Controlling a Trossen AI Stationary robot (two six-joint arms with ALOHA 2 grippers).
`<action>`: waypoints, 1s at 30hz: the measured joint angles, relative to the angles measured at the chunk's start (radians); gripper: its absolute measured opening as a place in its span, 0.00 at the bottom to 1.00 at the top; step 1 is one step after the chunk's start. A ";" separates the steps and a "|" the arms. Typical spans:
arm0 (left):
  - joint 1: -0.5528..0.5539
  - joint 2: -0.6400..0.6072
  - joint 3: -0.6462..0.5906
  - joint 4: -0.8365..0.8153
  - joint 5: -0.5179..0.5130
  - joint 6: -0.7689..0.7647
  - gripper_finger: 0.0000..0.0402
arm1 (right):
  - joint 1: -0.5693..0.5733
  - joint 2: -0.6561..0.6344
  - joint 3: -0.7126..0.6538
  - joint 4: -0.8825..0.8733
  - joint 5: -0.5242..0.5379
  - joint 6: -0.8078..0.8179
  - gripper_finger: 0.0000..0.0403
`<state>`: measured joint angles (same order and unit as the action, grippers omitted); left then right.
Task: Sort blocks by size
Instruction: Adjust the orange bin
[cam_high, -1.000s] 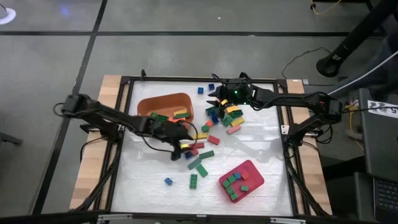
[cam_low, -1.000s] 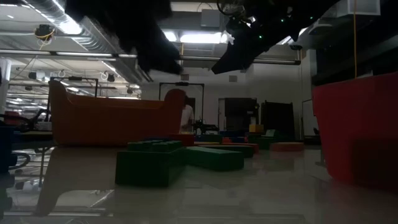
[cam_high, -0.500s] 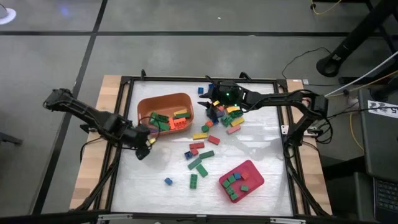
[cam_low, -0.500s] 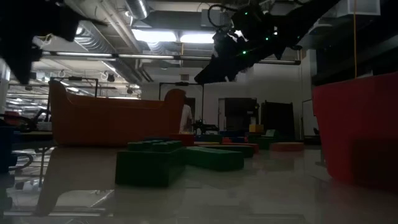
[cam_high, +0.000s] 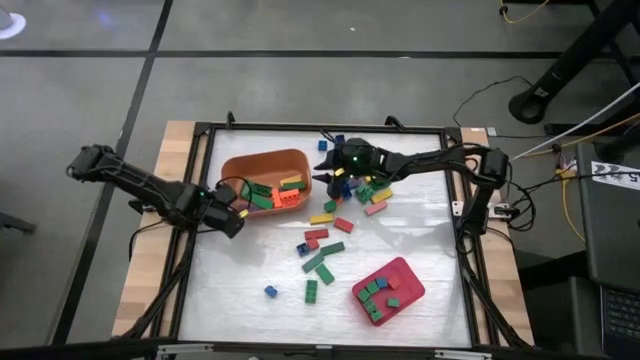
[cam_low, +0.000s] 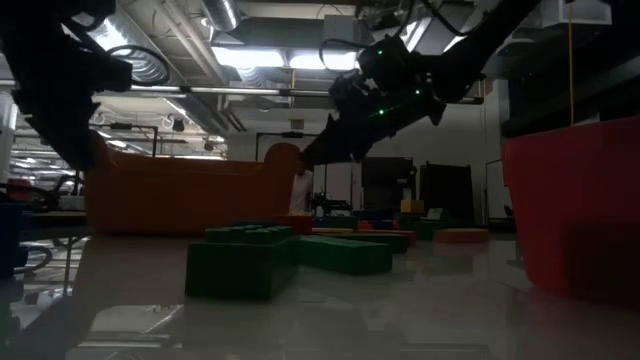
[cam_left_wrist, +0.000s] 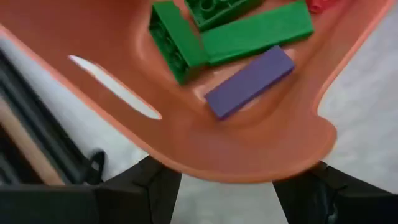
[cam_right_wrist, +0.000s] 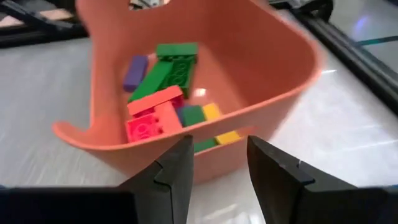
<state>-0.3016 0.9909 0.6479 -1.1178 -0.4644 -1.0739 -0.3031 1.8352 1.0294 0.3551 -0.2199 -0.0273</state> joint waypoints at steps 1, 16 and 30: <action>0.013 0.000 -0.002 -0.001 -0.017 0.021 0.54 | 0.008 0.006 0.000 -0.001 0.001 -0.001 0.37; 0.238 0.000 -0.003 0.066 -0.289 0.304 0.54 | 0.142 0.016 -0.001 0.038 0.073 -0.003 0.37; 0.386 0.005 -0.003 0.426 -0.279 0.685 0.54 | 0.090 -0.022 0.000 -0.088 0.272 -0.008 0.37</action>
<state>0.0839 0.9956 0.6453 -0.6919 -0.7435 -0.3890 -0.2134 1.8135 1.0294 0.2666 0.0517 -0.0357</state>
